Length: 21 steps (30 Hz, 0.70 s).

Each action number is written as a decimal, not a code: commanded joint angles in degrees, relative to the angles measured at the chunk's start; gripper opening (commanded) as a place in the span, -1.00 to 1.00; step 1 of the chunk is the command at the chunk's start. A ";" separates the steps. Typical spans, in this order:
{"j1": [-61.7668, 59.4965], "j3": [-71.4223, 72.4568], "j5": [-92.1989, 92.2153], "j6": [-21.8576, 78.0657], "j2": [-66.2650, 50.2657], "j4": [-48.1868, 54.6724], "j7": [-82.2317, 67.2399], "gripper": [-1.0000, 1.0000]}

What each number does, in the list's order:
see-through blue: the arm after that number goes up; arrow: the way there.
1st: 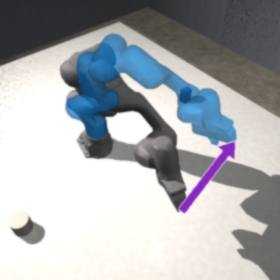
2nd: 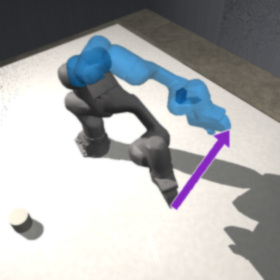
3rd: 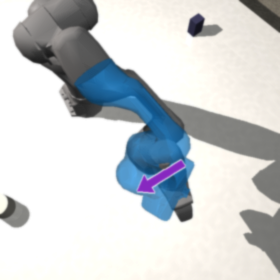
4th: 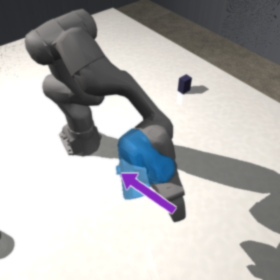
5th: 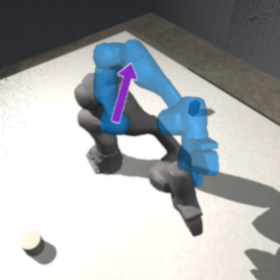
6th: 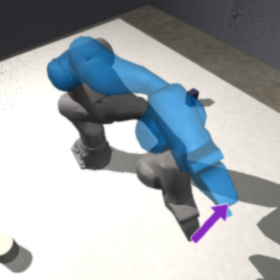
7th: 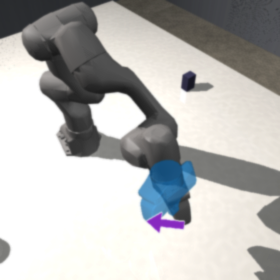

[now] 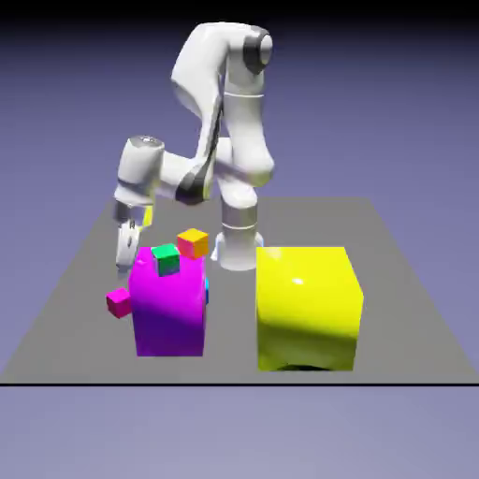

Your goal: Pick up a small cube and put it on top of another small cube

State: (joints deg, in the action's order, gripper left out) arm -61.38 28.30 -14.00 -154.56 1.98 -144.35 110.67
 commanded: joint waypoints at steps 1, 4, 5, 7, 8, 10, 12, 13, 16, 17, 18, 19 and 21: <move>-1.67 1.01 0.10 -0.17 -0.75 -0.32 1.46 0.00; -7.89 4.04 0.40 -0.68 -2.99 -1.27 5.83 0.00; -9.97 5.05 0.50 -0.85 -3.73 -1.58 7.29 0.00; -14.12 7.07 0.70 -1.19 -5.23 -2.22 10.21 0.00; -16.20 8.08 0.80 -1.36 -5.97 -2.53 11.66 0.00; -20.35 10.10 1.00 -1.70 -7.46 -3.17 14.58 0.00; -24.51 12.13 1.20 -2.04 -8.95 -3.80 17.49 0.00; -26.58 13.14 1.30 -2.21 -9.70 -4.12 18.95 0.00; -32.81 16.17 1.60 -2.72 -11.94 -5.07 23.32 0.00; -34.89 17.18 1.70 -2.89 -12.68 -5.39 24.78 0.00; -36.96 17.91 1.86 -3.15 -13.39 -5.80 26.04 0.00; -39.05 17.51 2.29 -3.75 -13.96 -6.61 26.51 0.00; -39.05 17.51 2.29 -3.75 -13.96 -6.61 26.51 0.00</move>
State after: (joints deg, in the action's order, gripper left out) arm -100.43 45.81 -11.71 -158.30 -11.98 -150.96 137.18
